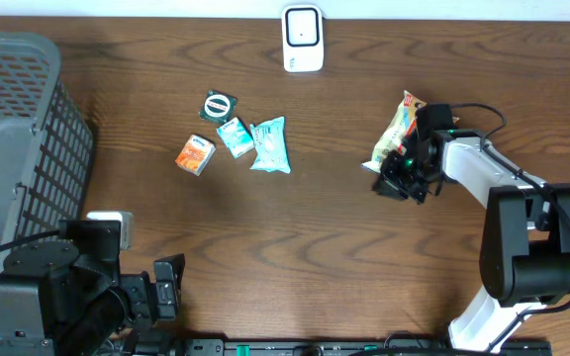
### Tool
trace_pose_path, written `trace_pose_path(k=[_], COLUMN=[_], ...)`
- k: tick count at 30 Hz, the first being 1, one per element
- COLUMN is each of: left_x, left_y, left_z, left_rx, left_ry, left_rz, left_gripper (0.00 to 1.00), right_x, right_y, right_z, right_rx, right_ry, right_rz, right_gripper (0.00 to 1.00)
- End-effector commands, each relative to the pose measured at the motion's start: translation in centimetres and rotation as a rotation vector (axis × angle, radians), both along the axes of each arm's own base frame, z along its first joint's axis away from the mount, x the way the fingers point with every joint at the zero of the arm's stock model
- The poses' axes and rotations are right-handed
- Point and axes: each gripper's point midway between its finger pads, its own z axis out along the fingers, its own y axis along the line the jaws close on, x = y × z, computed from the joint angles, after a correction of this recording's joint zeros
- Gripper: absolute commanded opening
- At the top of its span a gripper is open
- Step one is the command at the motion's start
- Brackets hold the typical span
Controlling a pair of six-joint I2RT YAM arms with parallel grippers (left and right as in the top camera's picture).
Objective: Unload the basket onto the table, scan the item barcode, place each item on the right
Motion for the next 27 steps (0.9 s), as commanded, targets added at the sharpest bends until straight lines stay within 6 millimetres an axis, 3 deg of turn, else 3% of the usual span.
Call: trace_pose_path(k=[1, 5, 9, 15, 19, 21, 23, 27], left_x=[0.1, 0.1, 0.1, 0.1, 0.1, 0.1, 0.1, 0.1], left_y=[0.2, 0.2, 0.2, 0.2, 0.2, 0.2, 0.2, 0.2], left_z=[0.0, 0.0, 0.0, 0.0, 0.0, 0.0, 0.0, 0.0], left_rx=[0.003, 0.003, 0.003, 0.003, 0.003, 0.003, 0.003, 0.003], left_ry=[0.000, 0.000, 0.000, 0.000, 0.000, 0.000, 0.000, 0.000], left_rz=[0.012, 0.012, 0.012, 0.012, 0.012, 0.012, 0.012, 0.012], left_gripper=[0.97, 0.98, 0.98, 0.98, 0.98, 0.97, 0.98, 0.97], right_x=[-0.3, 0.1, 1.7, 5.0, 6.7, 6.5, 5.3, 2.8], right_y=[-4.5, -7.2, -10.3, -14.6, -13.7, -12.7, -11.7, -9.7], right_z=[-0.8, -0.2, 1.3, 5.5, 8.5, 8.9, 8.6, 6.9], right_rx=[-0.178, -0.189, -0.193, -0.185, -0.079, -0.033, -0.011, 0.012], right_ry=[0.031, 0.030, -0.013, -0.104, -0.195, -0.206, -0.168, -0.081], right_rz=[-0.091, -0.108, -0.155, -0.231, -0.150, -0.105, -0.058, -0.003], right_gripper=[0.10, 0.12, 0.15, 0.25, 0.31, 0.38, 0.48, 0.49])
